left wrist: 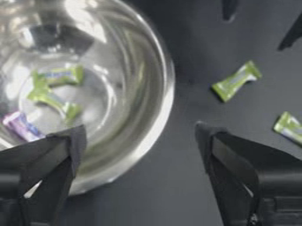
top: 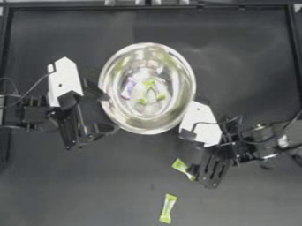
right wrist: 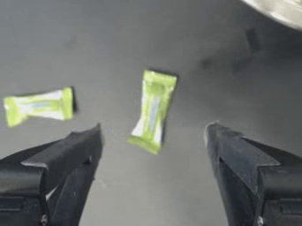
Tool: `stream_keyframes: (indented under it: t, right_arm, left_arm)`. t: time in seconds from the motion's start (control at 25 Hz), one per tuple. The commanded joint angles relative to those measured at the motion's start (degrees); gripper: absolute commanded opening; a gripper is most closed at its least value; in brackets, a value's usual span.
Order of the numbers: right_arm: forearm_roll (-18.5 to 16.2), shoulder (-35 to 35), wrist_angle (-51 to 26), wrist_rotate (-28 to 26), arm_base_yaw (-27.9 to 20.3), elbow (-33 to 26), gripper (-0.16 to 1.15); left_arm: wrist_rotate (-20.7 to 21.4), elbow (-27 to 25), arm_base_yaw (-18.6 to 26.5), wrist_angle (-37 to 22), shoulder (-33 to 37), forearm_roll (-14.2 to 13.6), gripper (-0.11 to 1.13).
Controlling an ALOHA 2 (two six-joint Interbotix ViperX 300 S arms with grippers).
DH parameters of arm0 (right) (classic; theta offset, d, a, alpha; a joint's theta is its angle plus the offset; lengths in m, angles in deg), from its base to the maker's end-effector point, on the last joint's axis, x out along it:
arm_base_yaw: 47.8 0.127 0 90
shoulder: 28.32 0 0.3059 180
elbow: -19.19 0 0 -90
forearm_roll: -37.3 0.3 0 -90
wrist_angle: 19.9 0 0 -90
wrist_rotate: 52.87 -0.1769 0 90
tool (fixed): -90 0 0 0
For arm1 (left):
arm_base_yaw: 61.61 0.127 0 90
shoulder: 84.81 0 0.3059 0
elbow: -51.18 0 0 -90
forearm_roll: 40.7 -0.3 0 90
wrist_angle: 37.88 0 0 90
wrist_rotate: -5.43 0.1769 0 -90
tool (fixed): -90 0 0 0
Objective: Put candies in bowl
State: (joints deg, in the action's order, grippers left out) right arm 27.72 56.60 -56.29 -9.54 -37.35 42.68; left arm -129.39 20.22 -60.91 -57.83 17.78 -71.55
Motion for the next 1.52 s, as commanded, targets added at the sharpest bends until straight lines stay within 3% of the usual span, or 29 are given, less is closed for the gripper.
stream_keyframes:
  t: [0.04,0.56,1.24,1.52]
  right_arm:
    - [-0.35,-1.67,0.97,-1.32,0.70,-1.67,0.98]
    - [-2.11,-12.39,-3.69,-6.24,3.34,-7.65,0.98]
    - [-2.55,-16.17,-1.41,-7.56,2.72,-8.00,0.98]
    - [-2.55,-17.05,-1.49,-7.38,2.29,-8.00,0.92]
  left_arm:
    - [0.00,0.09,-0.53,0.18,2.72,0.35,1.02]
    - [0.00,-0.53,-1.58,0.09,3.96,0.88,1.02]
    - [0.09,-1.23,-1.67,0.09,3.96,1.67,1.02]
    - [0.09,-1.58,-1.67,0.09,4.04,2.11,1.02]
